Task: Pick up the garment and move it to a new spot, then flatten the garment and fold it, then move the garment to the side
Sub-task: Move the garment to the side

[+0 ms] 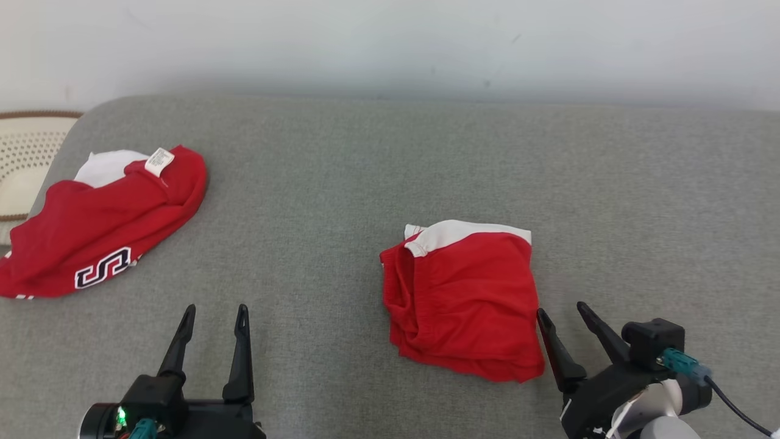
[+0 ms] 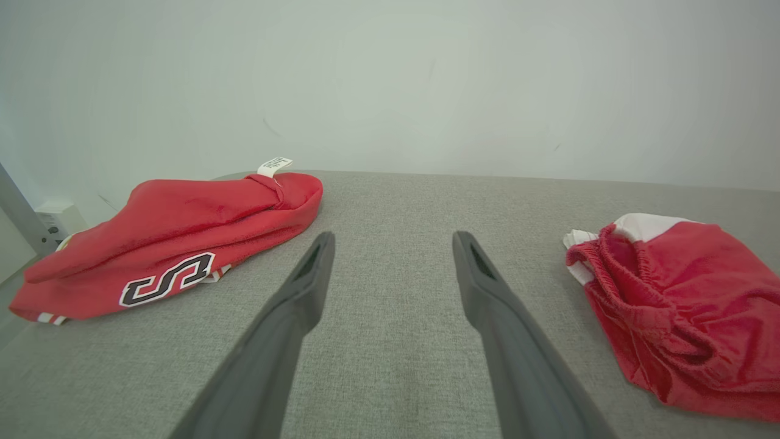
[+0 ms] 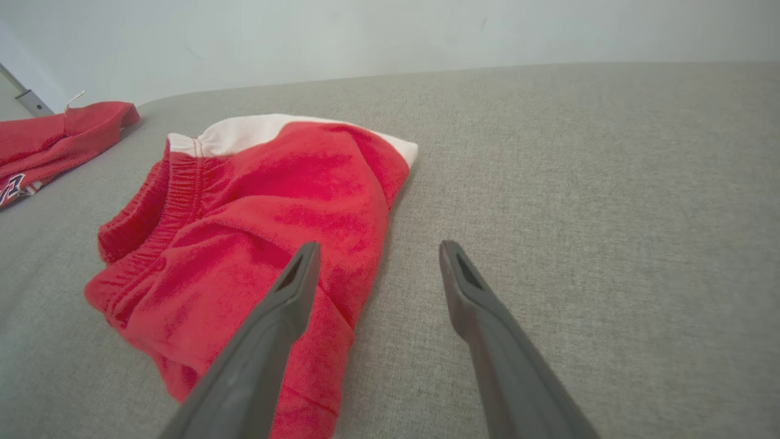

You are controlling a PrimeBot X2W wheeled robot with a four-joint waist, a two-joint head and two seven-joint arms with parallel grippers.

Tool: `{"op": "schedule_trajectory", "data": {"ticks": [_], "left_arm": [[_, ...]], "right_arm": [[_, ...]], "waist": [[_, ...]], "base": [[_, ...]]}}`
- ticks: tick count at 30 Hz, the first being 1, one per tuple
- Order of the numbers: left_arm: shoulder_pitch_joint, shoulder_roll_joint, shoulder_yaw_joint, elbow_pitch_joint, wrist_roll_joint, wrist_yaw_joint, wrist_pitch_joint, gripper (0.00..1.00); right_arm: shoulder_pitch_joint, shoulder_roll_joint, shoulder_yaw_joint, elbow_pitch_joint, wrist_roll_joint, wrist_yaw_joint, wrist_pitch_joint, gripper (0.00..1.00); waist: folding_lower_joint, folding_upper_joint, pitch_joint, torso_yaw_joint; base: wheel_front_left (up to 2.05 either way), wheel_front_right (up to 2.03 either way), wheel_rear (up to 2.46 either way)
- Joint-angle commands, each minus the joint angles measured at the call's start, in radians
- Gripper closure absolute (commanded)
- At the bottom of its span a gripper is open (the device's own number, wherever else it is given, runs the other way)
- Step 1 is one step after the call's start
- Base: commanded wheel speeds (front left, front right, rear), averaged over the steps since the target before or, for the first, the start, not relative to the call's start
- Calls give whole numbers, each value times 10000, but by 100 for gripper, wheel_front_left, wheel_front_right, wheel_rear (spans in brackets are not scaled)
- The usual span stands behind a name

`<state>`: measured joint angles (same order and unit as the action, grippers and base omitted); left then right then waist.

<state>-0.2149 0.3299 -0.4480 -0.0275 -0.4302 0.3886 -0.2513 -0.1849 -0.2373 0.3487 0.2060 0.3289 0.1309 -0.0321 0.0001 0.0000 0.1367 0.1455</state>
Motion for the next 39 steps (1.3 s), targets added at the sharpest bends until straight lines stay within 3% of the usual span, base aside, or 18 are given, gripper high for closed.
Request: {"op": "schedule_trajectory", "data": {"ticks": [1, 8, 17, 18, 19, 21, 30, 39], "left_arm": [[-107, -15, 0, 39, 94, 3, -56, 0], [-291, -129, 21, 118, 190, -63, -81, 0], [-335, -134, 77, 150, 239, -54, -105, 0], [-325, -127, 93, 154, 237, -57, -107, 0], [-321, -122, 96, 155, 234, -65, -107, 0], [-321, -105, 103, 152, 238, -70, -110, 0], [-349, 26, 152, -92, 347, -1, -112, 0], [-648, 310, 117, -611, 572, 62, 115, 0]], "right_arm": [[-121, -45, 57, 112, 65, -3, -42, 0], [-897, 155, 760, 1712, 460, -3, -392, 0], [-812, 548, 1751, 2658, 894, 2, -541, 0], [-778, 608, 1877, 2694, 963, 2, -527, 9], [-760, 662, 1974, 2702, 1039, 2, -519, 51], [-781, 693, 2060, 2707, 1143, 2, -566, 100], [-1070, 299, 1433, 2443, 1009, -9, -886, 100], [-1099, -384, 625, 2134, 441, -7, -737, 100]], "waist": [[-1, 0, 259, 250], [-1, 0, 528, 346], [-1, 0, 562, 71], [-1, 0, 557, 17], [-1, 0, 551, -33], [-1, 0, 546, -141], [-1, 0, 554, -909], [-1, 0, 1035, -2492]], "base": [[0, 0, 0], [0, 0, 0], [0, 0, 0], [0, 0, 0], [0, 0, 0], [0, 0, 0], [0, 0, 0], [0, 0, 0]]}}
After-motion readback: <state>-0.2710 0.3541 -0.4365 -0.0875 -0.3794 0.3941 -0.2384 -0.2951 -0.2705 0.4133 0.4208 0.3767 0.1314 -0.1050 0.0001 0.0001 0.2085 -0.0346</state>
